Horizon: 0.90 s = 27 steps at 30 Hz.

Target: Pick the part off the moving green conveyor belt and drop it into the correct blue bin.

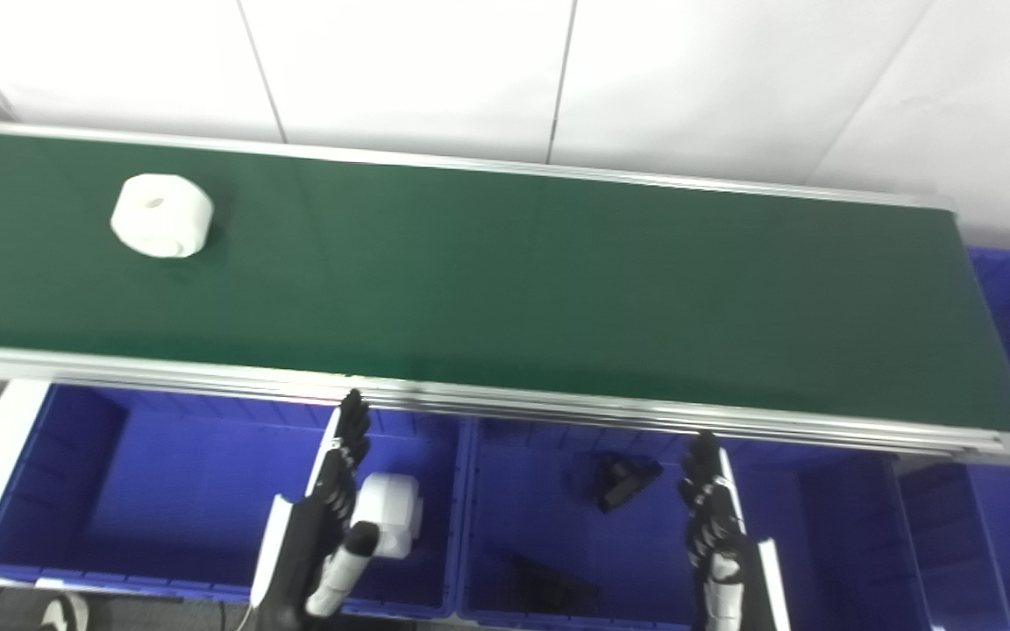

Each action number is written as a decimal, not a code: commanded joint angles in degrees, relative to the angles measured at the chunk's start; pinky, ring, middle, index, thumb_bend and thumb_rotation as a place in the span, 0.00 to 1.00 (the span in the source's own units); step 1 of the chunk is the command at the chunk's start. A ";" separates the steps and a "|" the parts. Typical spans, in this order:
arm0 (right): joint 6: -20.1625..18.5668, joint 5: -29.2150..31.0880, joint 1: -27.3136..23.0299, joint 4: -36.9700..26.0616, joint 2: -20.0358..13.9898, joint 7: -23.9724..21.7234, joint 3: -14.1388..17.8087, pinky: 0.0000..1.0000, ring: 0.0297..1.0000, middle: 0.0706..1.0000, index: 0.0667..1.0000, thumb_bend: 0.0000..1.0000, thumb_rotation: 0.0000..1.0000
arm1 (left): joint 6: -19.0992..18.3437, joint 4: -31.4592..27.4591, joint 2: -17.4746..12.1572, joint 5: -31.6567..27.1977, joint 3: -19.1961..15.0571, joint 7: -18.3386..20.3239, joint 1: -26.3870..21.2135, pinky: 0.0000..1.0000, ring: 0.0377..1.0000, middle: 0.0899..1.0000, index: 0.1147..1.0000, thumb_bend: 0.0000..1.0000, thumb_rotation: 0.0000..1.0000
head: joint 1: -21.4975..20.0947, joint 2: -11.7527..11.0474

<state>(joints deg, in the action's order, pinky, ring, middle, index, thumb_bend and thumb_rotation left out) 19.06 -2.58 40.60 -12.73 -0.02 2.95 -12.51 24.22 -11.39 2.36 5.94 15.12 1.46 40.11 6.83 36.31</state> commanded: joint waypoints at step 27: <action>5.11 9.03 -3.83 6.63 -1.88 -5.65 3.77 1.00 1.00 1.00 1.00 0.84 1.00 | 2.70 4.06 -2.31 8.17 8.84 -15.14 -5.86 0.76 0.90 0.94 0.91 0.87 0.84 | 7.16 -6.87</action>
<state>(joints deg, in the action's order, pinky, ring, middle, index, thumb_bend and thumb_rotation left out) 21.83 5.90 36.58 -5.47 -2.24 -1.63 -8.79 24.62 -5.29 0.08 12.86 22.59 -11.75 34.73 14.06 29.36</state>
